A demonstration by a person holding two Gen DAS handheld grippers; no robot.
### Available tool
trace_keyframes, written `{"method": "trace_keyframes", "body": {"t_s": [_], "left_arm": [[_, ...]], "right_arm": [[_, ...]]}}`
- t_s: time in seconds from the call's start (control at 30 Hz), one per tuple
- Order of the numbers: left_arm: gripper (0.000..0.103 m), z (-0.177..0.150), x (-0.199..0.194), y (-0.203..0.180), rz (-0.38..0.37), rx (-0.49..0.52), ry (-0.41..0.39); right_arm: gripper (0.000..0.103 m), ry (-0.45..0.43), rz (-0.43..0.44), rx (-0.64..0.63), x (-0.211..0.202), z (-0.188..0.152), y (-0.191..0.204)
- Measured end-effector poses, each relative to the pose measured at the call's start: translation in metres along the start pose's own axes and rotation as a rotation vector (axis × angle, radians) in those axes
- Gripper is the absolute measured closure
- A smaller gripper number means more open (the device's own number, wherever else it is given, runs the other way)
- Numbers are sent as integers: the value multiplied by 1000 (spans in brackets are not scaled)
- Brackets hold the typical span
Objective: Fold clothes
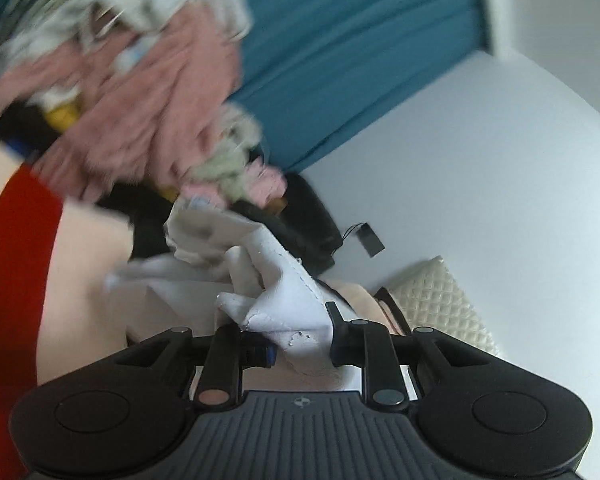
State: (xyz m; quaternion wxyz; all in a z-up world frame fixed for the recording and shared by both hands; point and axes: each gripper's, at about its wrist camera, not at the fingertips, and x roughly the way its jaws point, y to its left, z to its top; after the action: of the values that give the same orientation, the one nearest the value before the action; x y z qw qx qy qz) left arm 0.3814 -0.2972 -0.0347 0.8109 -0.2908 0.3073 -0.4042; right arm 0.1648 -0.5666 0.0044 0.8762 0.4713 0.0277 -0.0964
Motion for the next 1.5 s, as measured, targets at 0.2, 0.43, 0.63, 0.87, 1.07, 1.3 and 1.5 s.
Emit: {"method": "trace_keyframes", "body": {"t_s": [0.2, 0.43, 0.63, 0.87, 1.07, 1.3, 1.5], "left_arm": [[80, -89, 22, 103, 150, 39, 183], [77, -133, -18, 106, 223, 203, 240], [67, -129, -82, 36, 220, 347, 217], [20, -130, -195, -61, 217, 486, 108], [3, -146, -289, -122, 236, 565, 36], [0, -167, -376, -166, 249, 635, -23], [0, -189, -411, -175, 276, 669, -57]], "right_arm": [[88, 168, -184, 54, 32, -62, -89], [86, 295, -350, 80, -1, -121, -116], [84, 323, -361, -93, -60, -113, -48], [7, 174, -266, -327, -151, -104, 54], [7, 82, -233, -477, -217, -114, 115], [7, 24, -237, -580, -272, -136, 142], [7, -4, -234, -647, -298, -161, 140]]}}
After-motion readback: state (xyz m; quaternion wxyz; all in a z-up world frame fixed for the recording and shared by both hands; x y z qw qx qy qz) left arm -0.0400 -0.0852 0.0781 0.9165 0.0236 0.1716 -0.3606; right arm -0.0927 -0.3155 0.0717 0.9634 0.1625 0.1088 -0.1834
